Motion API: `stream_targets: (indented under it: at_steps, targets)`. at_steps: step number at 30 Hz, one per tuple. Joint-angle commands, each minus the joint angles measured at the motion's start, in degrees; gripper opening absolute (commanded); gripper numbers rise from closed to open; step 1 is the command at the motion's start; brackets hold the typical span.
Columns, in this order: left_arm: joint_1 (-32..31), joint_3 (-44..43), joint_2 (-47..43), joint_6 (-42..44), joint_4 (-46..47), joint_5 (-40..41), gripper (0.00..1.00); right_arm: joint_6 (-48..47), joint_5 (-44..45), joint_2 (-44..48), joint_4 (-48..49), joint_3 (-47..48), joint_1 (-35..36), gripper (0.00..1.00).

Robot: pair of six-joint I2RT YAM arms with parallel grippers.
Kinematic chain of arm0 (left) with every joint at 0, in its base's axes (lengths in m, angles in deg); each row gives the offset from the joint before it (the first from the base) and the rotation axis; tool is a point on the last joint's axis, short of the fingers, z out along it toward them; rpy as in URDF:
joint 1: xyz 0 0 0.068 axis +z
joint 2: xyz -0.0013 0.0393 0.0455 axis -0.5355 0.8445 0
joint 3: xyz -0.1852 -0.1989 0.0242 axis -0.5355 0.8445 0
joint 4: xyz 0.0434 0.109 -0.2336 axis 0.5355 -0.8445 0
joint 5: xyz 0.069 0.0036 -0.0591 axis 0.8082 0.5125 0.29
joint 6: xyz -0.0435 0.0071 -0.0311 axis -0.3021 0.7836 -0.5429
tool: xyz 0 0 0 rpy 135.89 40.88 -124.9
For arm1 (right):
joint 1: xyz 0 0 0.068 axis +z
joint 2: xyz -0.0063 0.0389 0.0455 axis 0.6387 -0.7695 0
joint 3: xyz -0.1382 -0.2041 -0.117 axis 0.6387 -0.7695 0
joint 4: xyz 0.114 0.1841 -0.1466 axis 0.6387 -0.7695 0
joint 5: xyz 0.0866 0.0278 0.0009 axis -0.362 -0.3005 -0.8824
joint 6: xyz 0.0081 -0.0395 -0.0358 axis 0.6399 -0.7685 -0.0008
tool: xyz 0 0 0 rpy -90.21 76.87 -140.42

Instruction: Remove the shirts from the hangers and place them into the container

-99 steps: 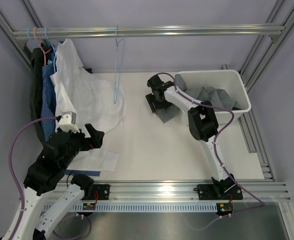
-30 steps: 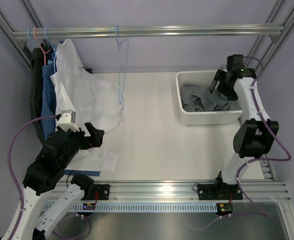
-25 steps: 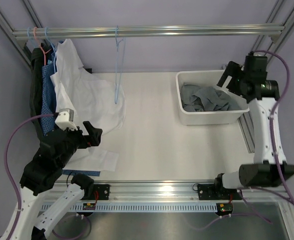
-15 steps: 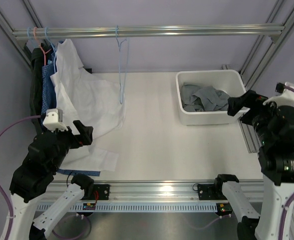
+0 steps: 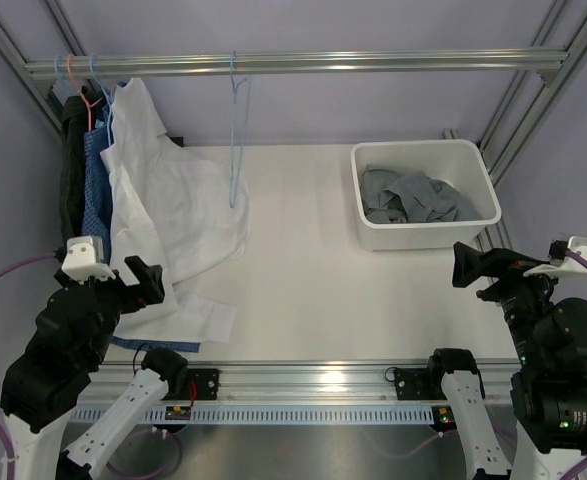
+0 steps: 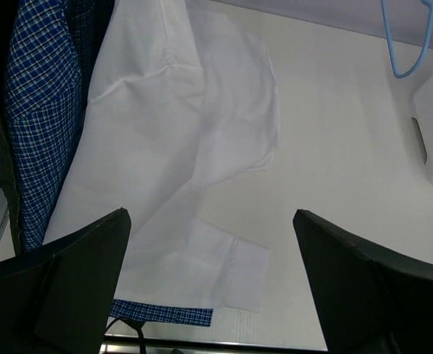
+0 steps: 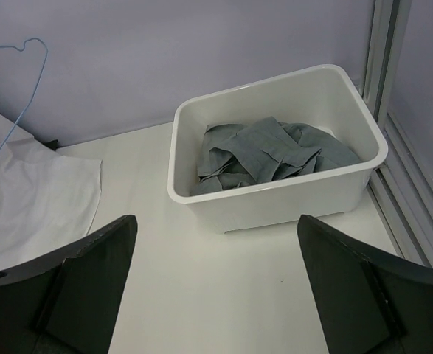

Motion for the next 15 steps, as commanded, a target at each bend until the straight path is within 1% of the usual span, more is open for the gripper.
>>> stream_targets:
  at_steps: [1,15]
  targets:
    - [0.16,-1.79,-1.6,1.73,-0.56,2.59,0.99,-1.57,-1.7,0.45,0.97,-0.96,0.99,0.99]
    - [0.16,-1.26,-3.27,1.56,-0.92,2.94,0.99,-2.1,-2.84,0.36,1.94,0.36,1.25,0.99]
